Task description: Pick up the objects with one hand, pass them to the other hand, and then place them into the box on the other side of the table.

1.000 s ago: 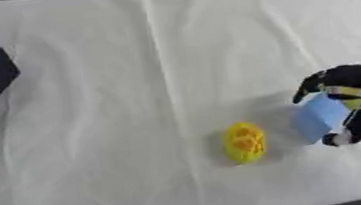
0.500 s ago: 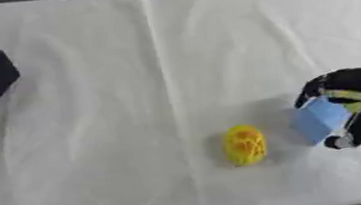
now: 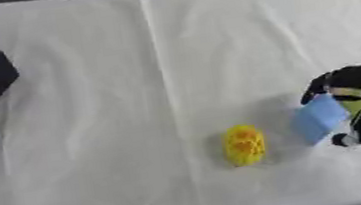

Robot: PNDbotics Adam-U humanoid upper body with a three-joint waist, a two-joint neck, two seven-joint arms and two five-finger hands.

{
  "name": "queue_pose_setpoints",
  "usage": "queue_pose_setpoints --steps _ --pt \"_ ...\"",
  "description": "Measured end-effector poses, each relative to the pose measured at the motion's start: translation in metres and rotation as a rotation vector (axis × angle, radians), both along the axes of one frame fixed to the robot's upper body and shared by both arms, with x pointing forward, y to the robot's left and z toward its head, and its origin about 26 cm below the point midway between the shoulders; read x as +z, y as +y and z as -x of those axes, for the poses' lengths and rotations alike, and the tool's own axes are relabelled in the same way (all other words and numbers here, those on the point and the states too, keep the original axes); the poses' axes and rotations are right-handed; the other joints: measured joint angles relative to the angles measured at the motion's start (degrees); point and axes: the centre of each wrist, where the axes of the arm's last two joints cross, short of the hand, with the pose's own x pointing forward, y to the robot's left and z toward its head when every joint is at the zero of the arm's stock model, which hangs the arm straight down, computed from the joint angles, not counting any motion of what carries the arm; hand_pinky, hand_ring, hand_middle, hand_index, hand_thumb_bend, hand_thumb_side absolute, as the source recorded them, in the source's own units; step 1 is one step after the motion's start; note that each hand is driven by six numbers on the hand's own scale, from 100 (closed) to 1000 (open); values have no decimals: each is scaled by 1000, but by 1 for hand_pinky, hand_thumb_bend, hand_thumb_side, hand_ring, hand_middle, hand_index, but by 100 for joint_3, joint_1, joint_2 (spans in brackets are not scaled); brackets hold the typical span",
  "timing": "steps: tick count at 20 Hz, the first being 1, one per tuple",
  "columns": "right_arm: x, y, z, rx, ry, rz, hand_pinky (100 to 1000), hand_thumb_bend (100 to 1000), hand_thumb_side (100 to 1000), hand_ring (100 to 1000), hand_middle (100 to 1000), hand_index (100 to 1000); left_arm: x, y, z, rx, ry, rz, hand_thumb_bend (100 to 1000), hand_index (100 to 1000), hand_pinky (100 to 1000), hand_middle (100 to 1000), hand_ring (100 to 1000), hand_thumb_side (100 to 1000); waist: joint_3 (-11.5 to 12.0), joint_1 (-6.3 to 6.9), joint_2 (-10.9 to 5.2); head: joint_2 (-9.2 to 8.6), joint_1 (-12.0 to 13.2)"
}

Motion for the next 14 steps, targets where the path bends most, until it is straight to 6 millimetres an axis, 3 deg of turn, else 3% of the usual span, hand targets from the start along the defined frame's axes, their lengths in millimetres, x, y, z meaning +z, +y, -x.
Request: queue_pose_setpoints --steps 3,4,6,9,14 --pt "-1 0 0 -17 -19 -16 952 357 100 821 677 709 0 0 0 0 0 0 100 850 952 712 1000 799 3 -1 0 0 -2" --pt "-2 0 0 -23 -27 -23 931 226 100 774 579 620 0 0 0 0 0 0 100 850 952 711 1000 798 4 -1 0 0 -4" --pt "-3 0 1 -38 -54 -48 914 206 100 729 510 541 0 0 0 0 0 0 100 850 952 711 1000 798 5 -1 0 0 -5" --pt "-5 0 1 -69 -126 -82 891 204 100 691 467 473 0 0 0 -2 1 -1 100 850 952 710 1000 798 5 -1 0 0 -12" --pt "-7 1 1 -97 -170 -119 875 232 100 666 459 462 0 -1 0 -6 3 -5 100 850 952 710 1000 797 0 -3 0 -1 -16"
